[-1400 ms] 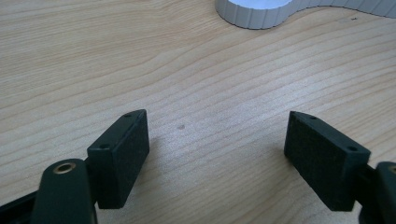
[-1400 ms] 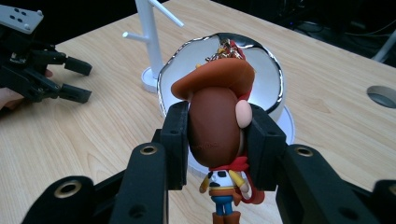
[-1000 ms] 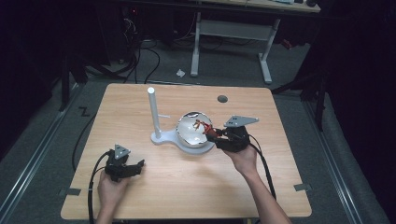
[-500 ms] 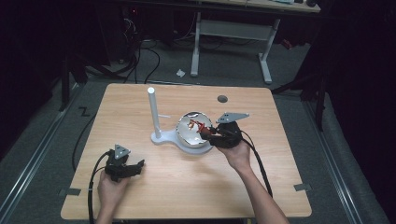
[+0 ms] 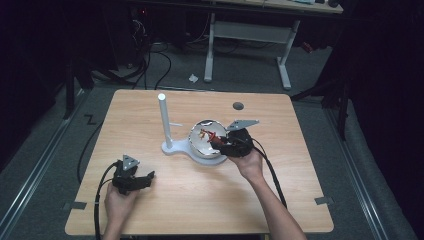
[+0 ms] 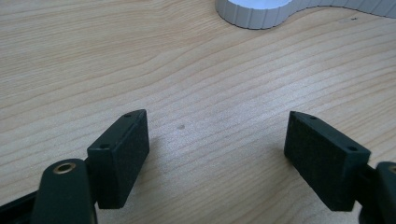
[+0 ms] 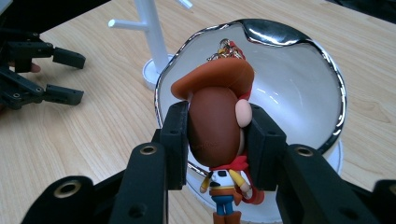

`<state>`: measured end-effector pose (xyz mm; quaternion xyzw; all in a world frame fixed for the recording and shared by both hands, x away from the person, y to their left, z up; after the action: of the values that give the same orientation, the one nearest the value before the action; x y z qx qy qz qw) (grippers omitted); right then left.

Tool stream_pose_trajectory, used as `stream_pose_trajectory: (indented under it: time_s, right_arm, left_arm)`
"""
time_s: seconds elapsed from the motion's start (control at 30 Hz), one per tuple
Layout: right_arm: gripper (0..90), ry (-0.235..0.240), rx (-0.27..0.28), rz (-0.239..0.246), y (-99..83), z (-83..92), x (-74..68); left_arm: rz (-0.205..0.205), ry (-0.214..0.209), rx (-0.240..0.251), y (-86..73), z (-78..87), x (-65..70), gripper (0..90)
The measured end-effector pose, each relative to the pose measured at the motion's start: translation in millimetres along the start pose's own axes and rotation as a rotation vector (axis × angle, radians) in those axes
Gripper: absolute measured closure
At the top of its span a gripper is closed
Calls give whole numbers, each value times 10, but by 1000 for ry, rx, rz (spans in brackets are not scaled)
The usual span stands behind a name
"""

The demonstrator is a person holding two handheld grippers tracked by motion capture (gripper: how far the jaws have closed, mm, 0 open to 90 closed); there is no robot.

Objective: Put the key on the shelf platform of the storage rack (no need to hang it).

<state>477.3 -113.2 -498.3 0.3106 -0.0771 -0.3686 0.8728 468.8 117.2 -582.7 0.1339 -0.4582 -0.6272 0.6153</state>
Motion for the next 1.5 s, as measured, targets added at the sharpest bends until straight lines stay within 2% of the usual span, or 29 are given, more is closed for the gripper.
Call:
stream_pose_trajectory:
  time_s: [0.6,0.73,1.1,1.3,1.5]
  right_arm:
    - [644,-47,-74,24,81,-280,11]
    - [643,-78,-91,41,111,-333,18]
    - [632,-115,-130,34,97,-454,70]
    - [497,-122,-112,27,114,-419,83]
    - [429,-107,-79,-1,94,-332,119]
  left_arm:
    - [0,0,0,-1,0,0,224]
    - [0,0,0,-1,0,0,224]
    - [0,-1,0,-1,1,1,223]
    - [0,-1,0,-1,0,1,224]
    - [-1,0,0,-1,0,1,224]
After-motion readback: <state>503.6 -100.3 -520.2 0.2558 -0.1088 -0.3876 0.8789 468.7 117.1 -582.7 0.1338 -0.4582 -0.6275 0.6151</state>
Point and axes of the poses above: each handheld gripper's, and its own axes: z roughly backward along the jaws, y roughly out of its top, x roughly to its right, the point moved 10 cm from there along -z, roughly forward along the jaws, and after that the axes turned 14 degrees about -x, right-handed, at the moved point
